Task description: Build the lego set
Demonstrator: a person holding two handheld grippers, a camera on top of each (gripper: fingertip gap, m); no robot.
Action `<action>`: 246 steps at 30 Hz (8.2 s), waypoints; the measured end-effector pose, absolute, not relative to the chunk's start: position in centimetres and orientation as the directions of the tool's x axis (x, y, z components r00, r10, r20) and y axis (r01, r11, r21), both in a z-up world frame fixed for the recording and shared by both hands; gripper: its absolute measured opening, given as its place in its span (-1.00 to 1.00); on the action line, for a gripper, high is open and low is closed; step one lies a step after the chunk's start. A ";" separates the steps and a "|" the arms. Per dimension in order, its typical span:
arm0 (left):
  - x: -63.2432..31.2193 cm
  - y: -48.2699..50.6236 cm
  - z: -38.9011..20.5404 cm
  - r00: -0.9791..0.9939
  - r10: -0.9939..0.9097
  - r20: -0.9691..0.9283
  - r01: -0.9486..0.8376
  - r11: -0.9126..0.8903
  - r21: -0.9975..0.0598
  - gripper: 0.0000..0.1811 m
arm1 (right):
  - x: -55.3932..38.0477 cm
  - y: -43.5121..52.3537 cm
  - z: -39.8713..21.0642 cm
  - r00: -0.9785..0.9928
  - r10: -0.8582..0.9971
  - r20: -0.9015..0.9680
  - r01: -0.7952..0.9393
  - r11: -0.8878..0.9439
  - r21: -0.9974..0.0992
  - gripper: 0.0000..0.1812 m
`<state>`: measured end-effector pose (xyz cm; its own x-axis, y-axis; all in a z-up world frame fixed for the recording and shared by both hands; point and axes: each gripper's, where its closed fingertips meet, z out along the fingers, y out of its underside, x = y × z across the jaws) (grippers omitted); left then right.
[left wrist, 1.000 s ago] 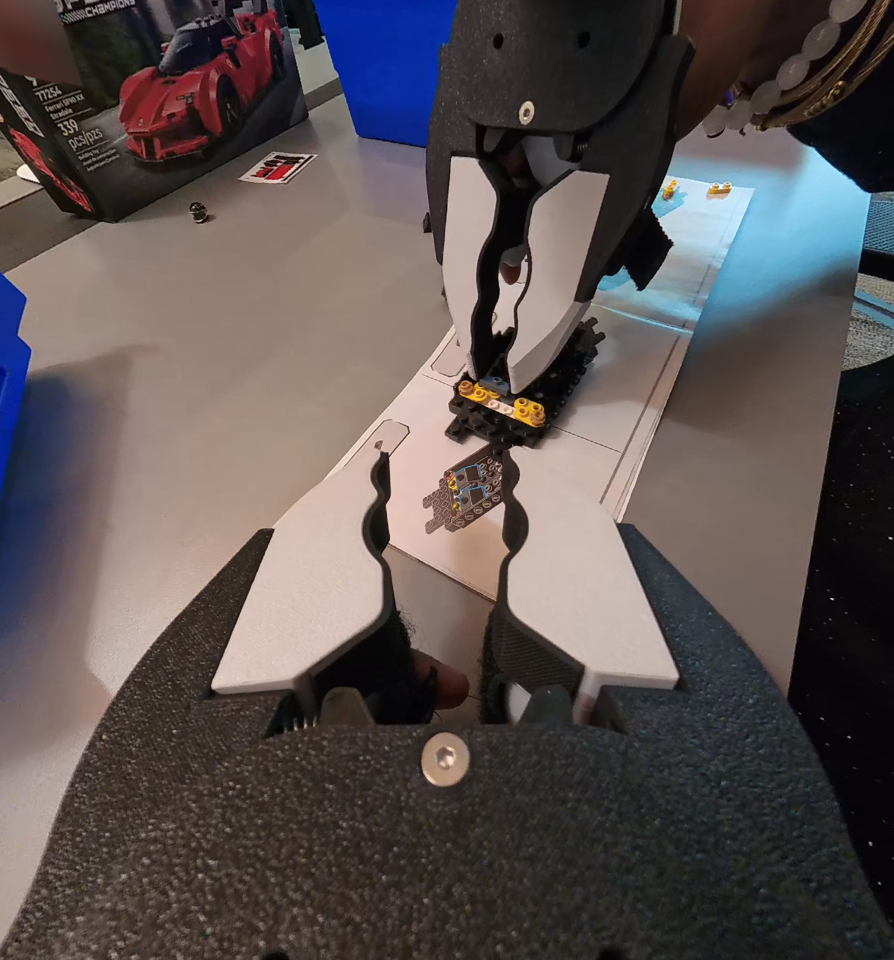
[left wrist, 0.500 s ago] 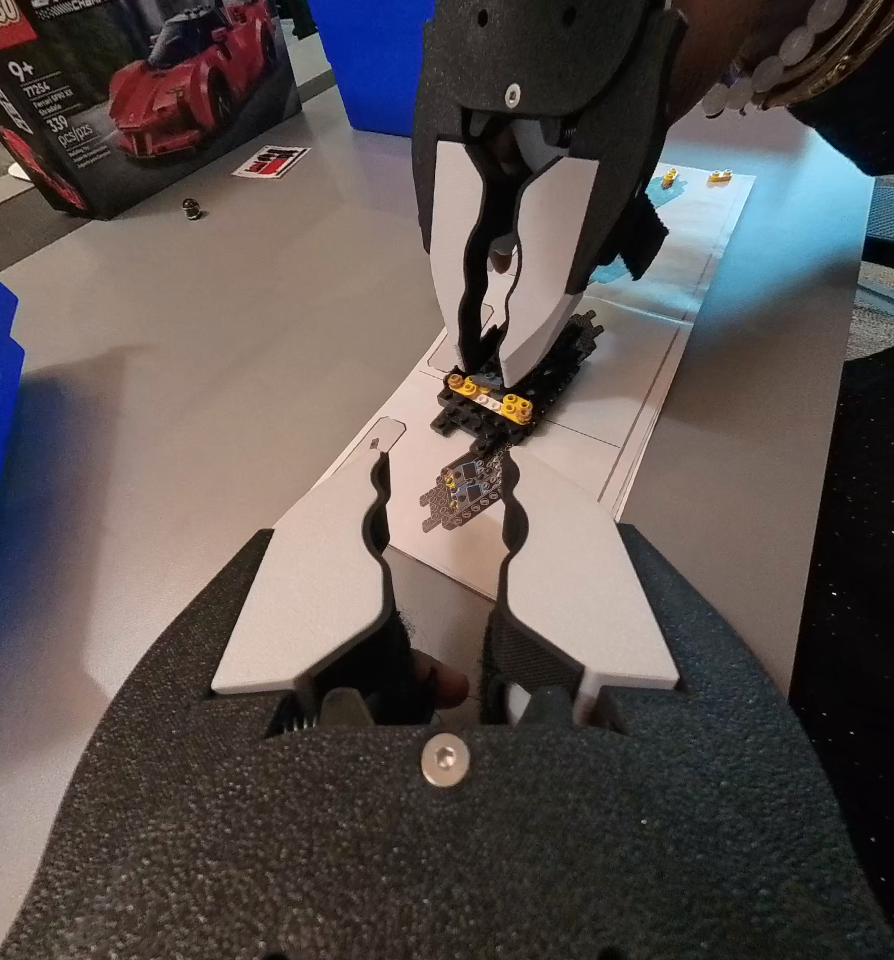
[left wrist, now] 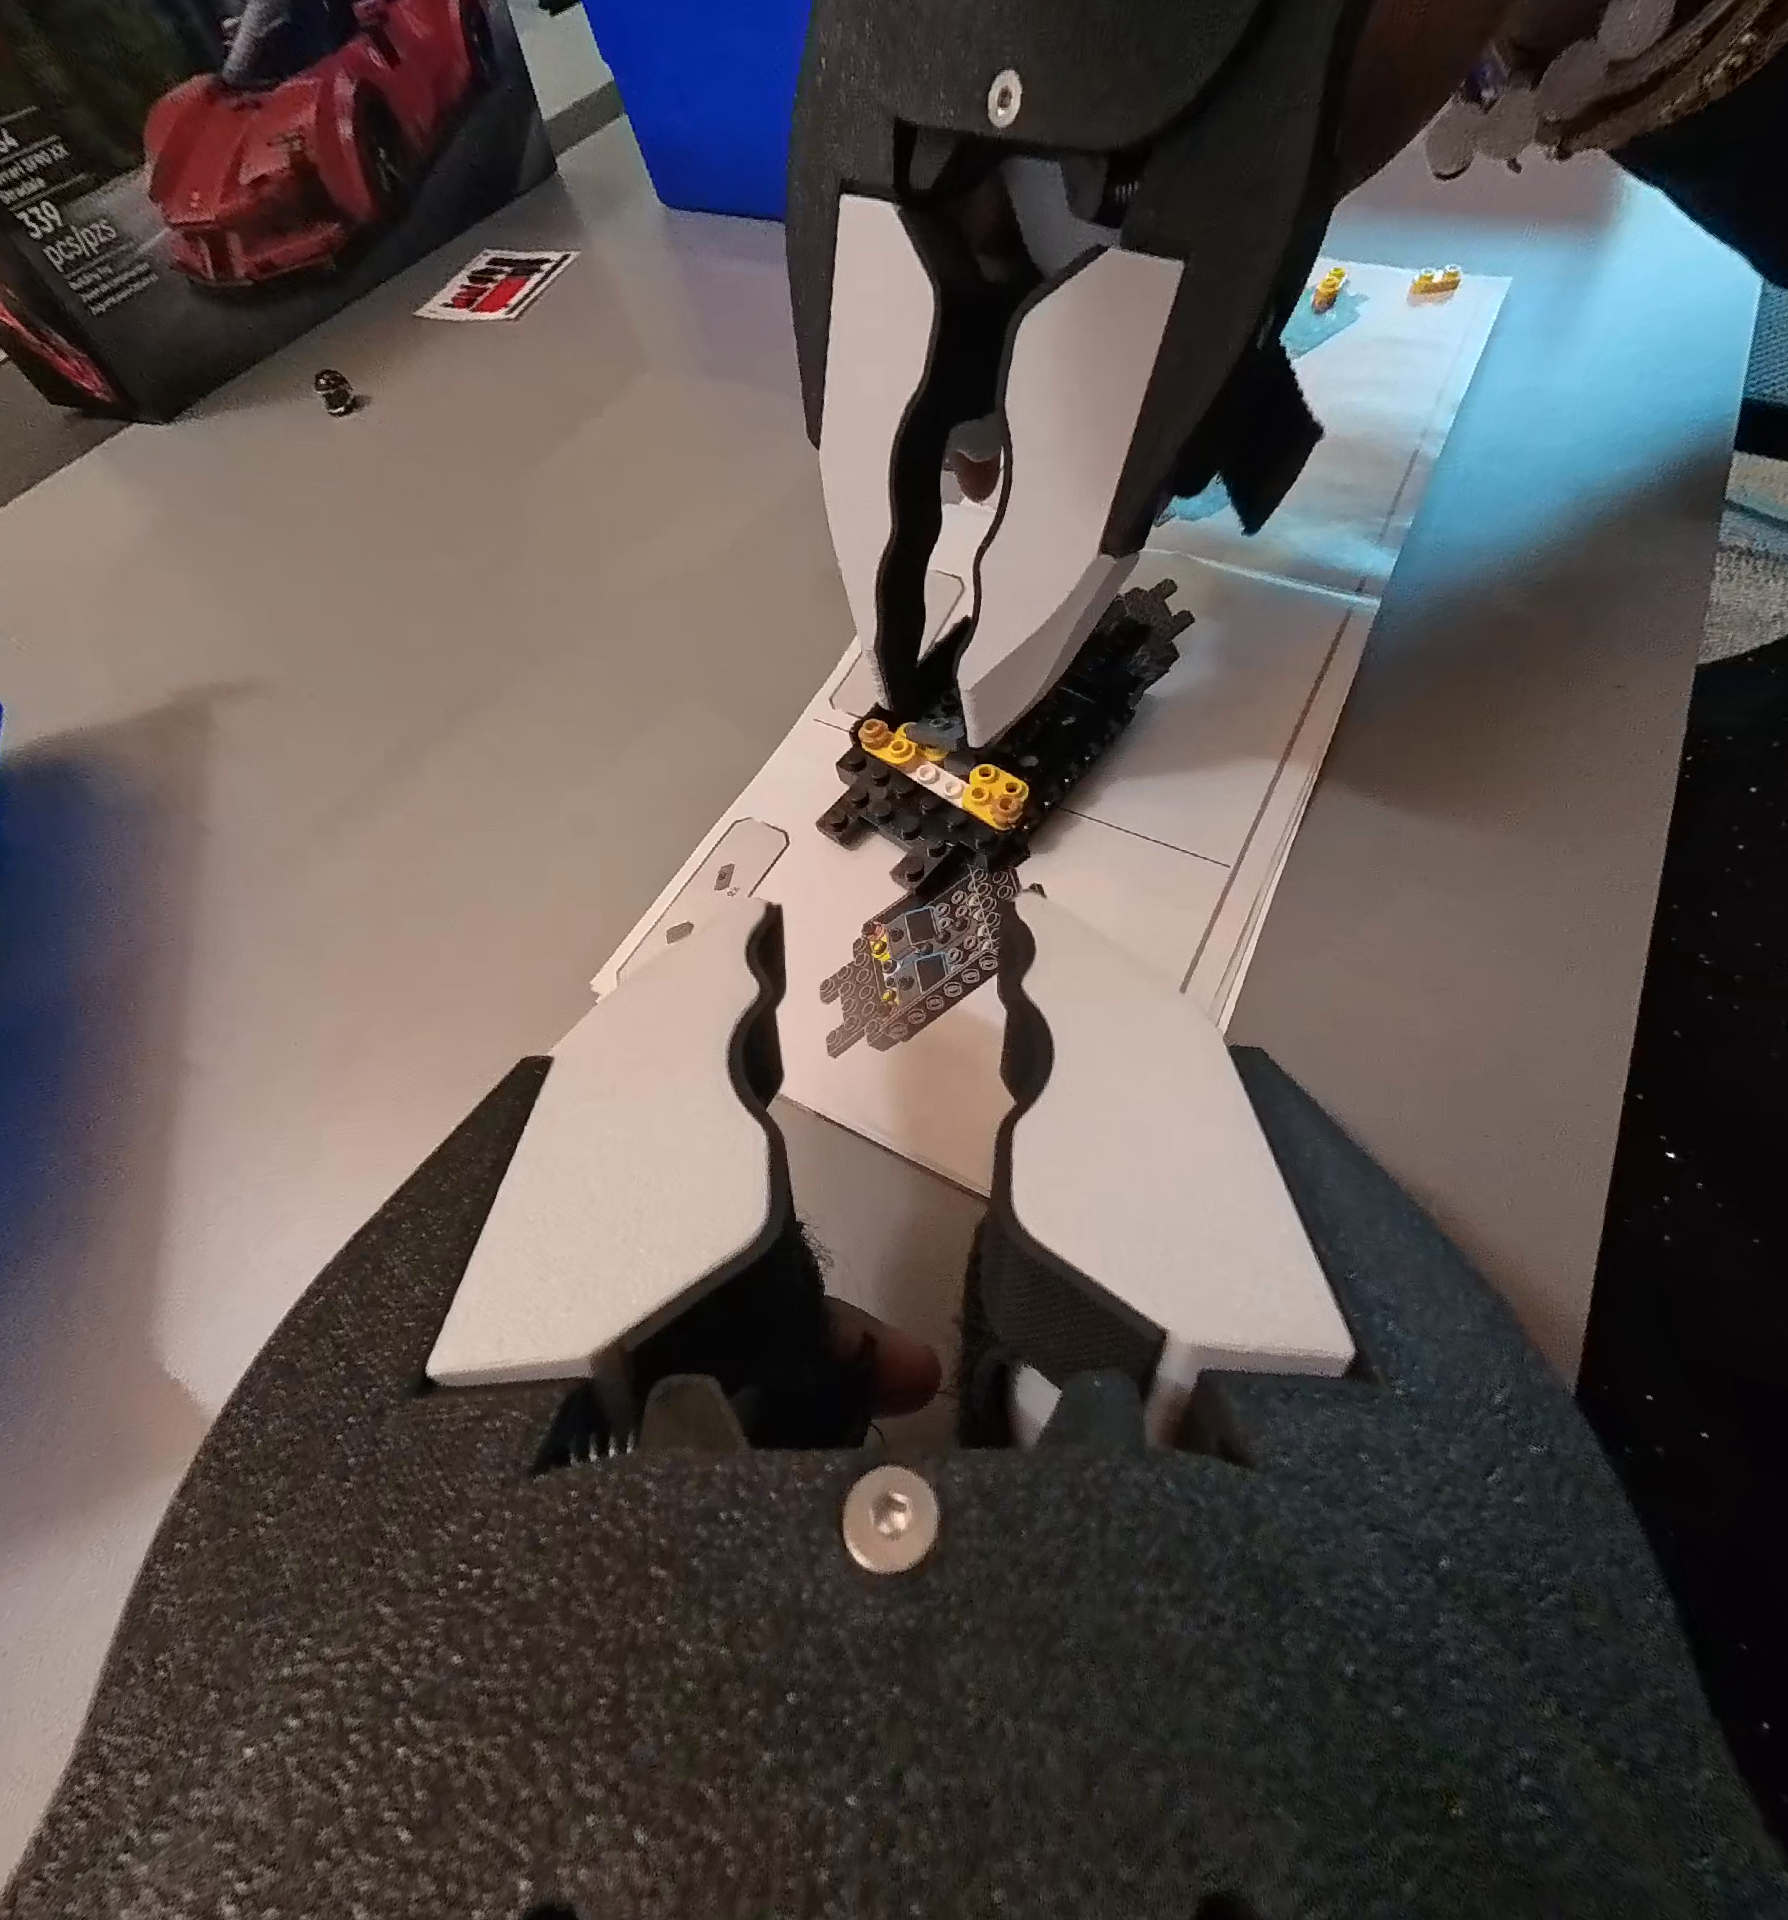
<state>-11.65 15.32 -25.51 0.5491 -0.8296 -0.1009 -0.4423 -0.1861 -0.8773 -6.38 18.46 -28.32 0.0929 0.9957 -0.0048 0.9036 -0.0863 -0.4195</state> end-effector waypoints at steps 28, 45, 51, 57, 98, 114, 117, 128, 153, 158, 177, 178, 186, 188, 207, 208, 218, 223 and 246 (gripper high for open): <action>-11.4 15.2 -25.9 0.532 -0.839 -0.113 -0.470 -0.182 -0.864 -0.60 | -6.3 20.2 -28.3 0.251 0.967 -0.048 0.843 -0.243 -0.480 -0.60; -11.1 14.7 -26.0 0.501 -0.858 -0.114 -0.481 -0.166 -0.861 -0.53 | -5.2 19.7 -28.8 0.056 0.994 -0.093 0.877 -0.093 -0.472 -0.94; -10.0 13.7 -26.8 0.413 -0.895 -0.169 -0.558 -0.102 -0.823 -0.43 | -5.6 18.0 -28.9 -0.232 0.970 -0.072 0.874 0.175 -0.454 -0.96; -8.4 13.1 -28.0 0.341 -0.917 -0.206 -0.632 -0.061 -0.773 -0.45 | -6.1 16.3 -28.9 -0.368 0.928 -0.049 0.831 0.306 -0.464 -0.92; -8.1 12.6 -28.4 0.299 -0.928 -0.222 -0.661 -0.034 -0.750 -0.54 | -6.4 14.9 -28.3 -0.298 0.954 0.034 0.754 0.257 -0.604 -0.84; -8.1 12.6 -28.5 0.298 -0.929 -0.221 -0.661 -0.034 -0.749 -0.54 | -6.2 15.4 -27.7 -0.265 0.964 0.009 0.752 0.213 -0.624 -0.93; -8.1 12.6 -28.4 0.298 -0.929 -0.220 -0.661 -0.035 -0.750 -0.54 | -5.6 15.5 -28.1 -0.246 0.969 -0.016 0.778 0.188 -0.600 -0.99; -8.1 12.6 -28.5 0.298 -0.929 -0.219 -0.661 -0.035 -0.749 -0.55 | -6.2 15.2 -28.5 -0.269 0.963 -0.012 0.776 0.209 -0.595 -0.99; -8.0 12.6 -28.5 0.295 -0.931 -0.217 -0.662 -0.036 -0.749 -0.56 | -6.7 15.0 -28.4 -0.259 0.964 -0.062 0.822 0.187 -0.538 -0.97; -8.0 12.6 -28.5 0.299 -0.931 -0.211 -0.662 -0.043 -0.749 -0.58 | -6.8 15.1 -28.5 -0.219 0.971 -0.098 0.852 0.141 -0.504 -0.96; -8.0 12.7 -28.6 0.302 -0.930 -0.207 -0.664 -0.049 -0.746 -0.65 | -7.2 14.9 -28.5 -0.200 0.976 -0.089 0.883 0.140 -0.448 -0.96; -8.0 12.7 -28.6 0.302 -0.931 -0.206 -0.664 -0.050 -0.746 -0.66 | -7.2 14.9 -28.5 -0.197 0.977 -0.081 0.888 0.143 -0.437 -0.96; -8.0 12.6 -28.6 0.304 -0.930 -0.207 -0.663 -0.051 -0.747 -0.67 | -7.2 14.8 -28.6 -0.181 0.983 -0.026 0.933 0.164 -0.321 -0.97; -8.0 12.6 -28.6 0.304 -0.930 -0.207 -0.663 -0.051 -0.747 -0.68 | -7.2 14.8 -28.7 -0.163 0.986 -0.036 0.942 0.144 -0.303 -0.97; -8.0 12.6 -28.6 0.304 -0.929 -0.210 -0.663 -0.049 -0.747 -0.68 | -7.4 14.8 -28.7 -0.089 0.996 0.005 0.977 0.088 -0.192 -0.97; -8.0 12.6 -28.6 0.304 -0.929 -0.209 -0.663 -0.049 -0.747 -0.68 | -7.4 14.8 -28.7 -0.079 0.997 0.005 0.975 0.078 -0.206 -0.97; -8.0 12.7 -28.7 0.304 -0.926 -0.223 -0.670 -0.042 -0.741 -0.77 | -7.1 15.0 -26.4 -0.101 0.989 -0.106 0.867 0.035 -0.498 -0.77; -7.9 12.5 -28.4 0.296 -0.930 -0.218 -0.656 -0.032 -0.754 -0.57 | -7.3 15.2 -27.5 -0.150 0.986 -0.070 0.848 0.092 -0.523 -0.91; -8.5 12.6 -28.5 0.331 -0.930 -0.157 -0.646 -0.102 -0.757 -0.54 | -8.1 14.4 -28.5 -0.154 0.981 -0.115 0.835 0.067 -0.547 -0.90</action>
